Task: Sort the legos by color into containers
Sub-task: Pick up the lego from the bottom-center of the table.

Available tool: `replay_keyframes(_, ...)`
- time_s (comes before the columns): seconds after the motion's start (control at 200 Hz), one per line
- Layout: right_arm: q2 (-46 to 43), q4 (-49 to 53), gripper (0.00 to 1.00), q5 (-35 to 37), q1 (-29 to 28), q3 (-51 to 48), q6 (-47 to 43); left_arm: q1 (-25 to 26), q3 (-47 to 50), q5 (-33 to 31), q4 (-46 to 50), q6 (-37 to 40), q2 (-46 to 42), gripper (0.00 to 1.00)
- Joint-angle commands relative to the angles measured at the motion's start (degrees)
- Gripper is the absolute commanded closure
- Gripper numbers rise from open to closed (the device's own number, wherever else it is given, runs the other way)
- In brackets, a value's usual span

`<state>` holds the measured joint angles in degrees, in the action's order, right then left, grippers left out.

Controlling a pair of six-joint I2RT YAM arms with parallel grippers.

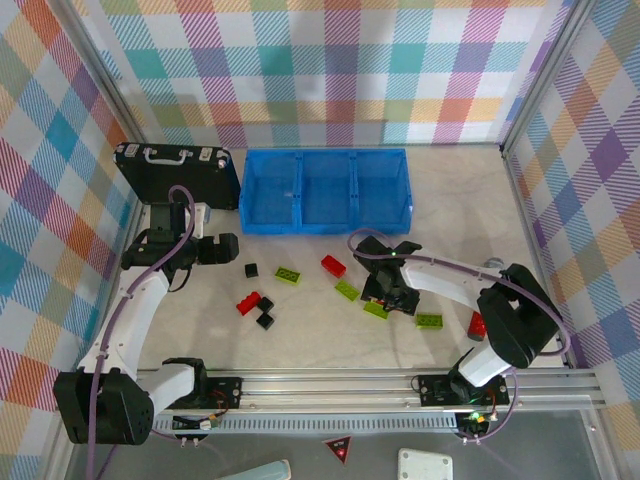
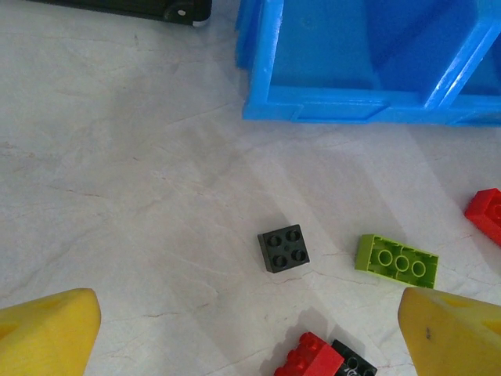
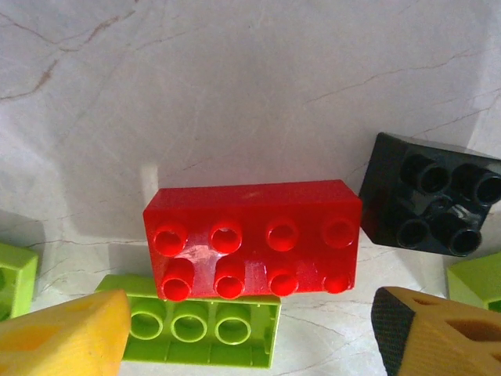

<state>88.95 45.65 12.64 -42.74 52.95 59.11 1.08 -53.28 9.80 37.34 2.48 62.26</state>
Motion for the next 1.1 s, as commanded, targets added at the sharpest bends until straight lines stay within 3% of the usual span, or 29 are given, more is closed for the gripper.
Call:
replay_keyframes(0.0, 1.4, -0.4, 0.18, 0.6, -0.3, 1.2, -0.4, 0.0, -0.5, -0.5, -0.8, 1.0, -1.3, 0.03)
replay_keyframes(0.64, 5.0, -1.0, 0.25, 1.9, -0.4, 2.0, -2.7, -0.4, -0.8, 1.4, -1.3, 1.1, 0.1, 0.03)
replay_keyframes(1.095, 3.4, -0.2, 0.36, 2.1, -0.4, 1.9, -3.6, -0.5, -0.7, 1.9, -1.3, 1.4, -0.1, 0.03)
